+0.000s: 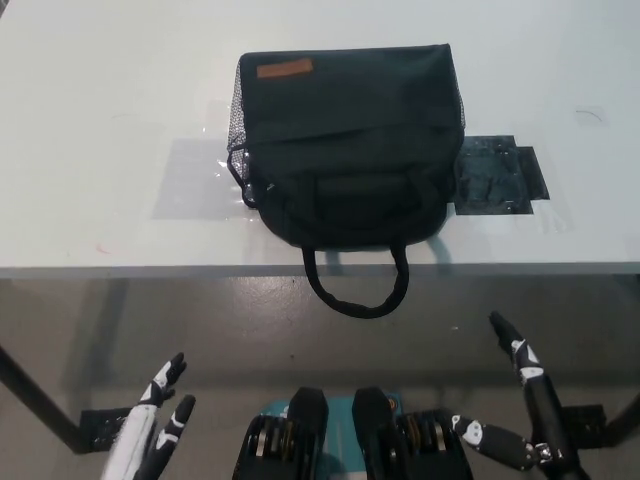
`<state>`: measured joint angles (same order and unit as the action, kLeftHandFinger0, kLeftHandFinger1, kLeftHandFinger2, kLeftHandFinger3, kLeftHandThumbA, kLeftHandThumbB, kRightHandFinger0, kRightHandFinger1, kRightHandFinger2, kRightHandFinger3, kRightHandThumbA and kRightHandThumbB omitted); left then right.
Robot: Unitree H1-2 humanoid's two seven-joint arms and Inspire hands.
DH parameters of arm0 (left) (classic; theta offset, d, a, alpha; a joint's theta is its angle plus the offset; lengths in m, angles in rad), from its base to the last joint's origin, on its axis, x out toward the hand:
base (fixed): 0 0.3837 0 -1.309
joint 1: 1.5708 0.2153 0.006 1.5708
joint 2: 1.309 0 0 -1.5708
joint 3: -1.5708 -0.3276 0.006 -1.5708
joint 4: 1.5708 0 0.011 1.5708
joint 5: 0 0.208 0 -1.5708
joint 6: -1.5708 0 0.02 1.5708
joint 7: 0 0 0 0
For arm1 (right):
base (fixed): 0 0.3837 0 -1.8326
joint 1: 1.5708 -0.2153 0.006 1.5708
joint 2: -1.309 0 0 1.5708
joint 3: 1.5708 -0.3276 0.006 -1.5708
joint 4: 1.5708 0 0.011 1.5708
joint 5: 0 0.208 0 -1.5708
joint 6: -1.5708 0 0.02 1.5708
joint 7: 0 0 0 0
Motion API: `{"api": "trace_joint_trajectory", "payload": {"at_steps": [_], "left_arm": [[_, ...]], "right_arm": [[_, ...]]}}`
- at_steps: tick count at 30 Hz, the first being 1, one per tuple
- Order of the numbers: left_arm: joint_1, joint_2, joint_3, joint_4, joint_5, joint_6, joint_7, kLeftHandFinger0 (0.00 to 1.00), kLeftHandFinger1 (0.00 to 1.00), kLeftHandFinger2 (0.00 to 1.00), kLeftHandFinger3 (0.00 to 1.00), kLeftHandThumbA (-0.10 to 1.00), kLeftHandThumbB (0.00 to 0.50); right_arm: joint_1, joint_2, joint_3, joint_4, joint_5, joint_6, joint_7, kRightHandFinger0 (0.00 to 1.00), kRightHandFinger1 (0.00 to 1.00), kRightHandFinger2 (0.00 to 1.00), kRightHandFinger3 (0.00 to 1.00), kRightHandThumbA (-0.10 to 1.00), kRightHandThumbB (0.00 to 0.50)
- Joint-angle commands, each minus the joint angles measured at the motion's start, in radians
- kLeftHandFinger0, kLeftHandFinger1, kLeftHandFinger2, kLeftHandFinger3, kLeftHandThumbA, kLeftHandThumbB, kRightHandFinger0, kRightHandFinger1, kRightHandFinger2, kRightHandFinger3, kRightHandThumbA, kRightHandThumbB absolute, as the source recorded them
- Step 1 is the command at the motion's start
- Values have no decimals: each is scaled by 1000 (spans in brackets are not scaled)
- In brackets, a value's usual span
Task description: A soft travel bag is kept infront of the robot in the middle of the desk and the robot uses both its hands to press it to reduce its size
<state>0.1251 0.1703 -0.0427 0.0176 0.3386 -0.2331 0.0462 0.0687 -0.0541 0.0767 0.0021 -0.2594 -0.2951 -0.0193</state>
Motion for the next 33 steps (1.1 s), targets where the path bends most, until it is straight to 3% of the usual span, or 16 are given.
{"api": "trace_joint_trajectory", "payload": {"at_steps": [1,3,6,10,16,19,22,25,30,33], "left_arm": [[-24,74,63,-464,529,-60,105,1000,1000,1000,1000,1000,439],[-86,89,92,-526,509,-70,77,1000,1000,1000,1000,1000,414],[-153,110,111,-585,495,-44,20,1000,1000,1000,1000,1000,416],[-339,177,135,-678,435,49,-121,1000,1000,1000,1000,1000,416],[-566,199,133,-705,427,140,-203,1000,1000,1000,1000,1000,383],[-722,188,104,-713,443,235,-307,1000,1000,1000,1000,1000,362],[-812,177,77,-667,462,258,-345,1000,1000,1000,1000,1000,330],[-892,143,41,-588,506,300,-378,1000,1000,1000,1000,1000,329],[-971,115,-10,-435,537,314,-352,1000,1000,1000,1000,1000,279],[-1026,109,-45,-321,549,331,-352,1000,1000,1000,1000,1000,284]], "right_arm": [[-77,-31,-75,-436,-447,46,-59,1000,1000,1000,1000,1000,362],[-137,-37,-95,-497,-473,64,-38,1000,1000,1000,1000,1000,396],[-194,-45,-103,-539,-484,85,-9,1000,1000,1000,1000,1000,406],[-345,-75,-118,-601,-460,150,58,1000,1000,1000,1000,1000,421],[-486,-89,-118,-640,-470,253,132,1000,1000,1000,1000,1000,391],[-581,-95,-105,-612,-467,295,160,1000,1000,1000,1000,1000,323],[-660,-98,-92,-572,-469,334,185,1000,1000,1000,1000,1000,304],[-744,-91,-74,-507,-453,384,211,1000,1000,1000,1000,1000,296],[-847,-91,-50,-357,-448,405,198,1000,1000,1000,1000,1000,278],[-901,-88,-37,-251,-453,404,162,1000,1000,1000,1000,1000,247]]}}
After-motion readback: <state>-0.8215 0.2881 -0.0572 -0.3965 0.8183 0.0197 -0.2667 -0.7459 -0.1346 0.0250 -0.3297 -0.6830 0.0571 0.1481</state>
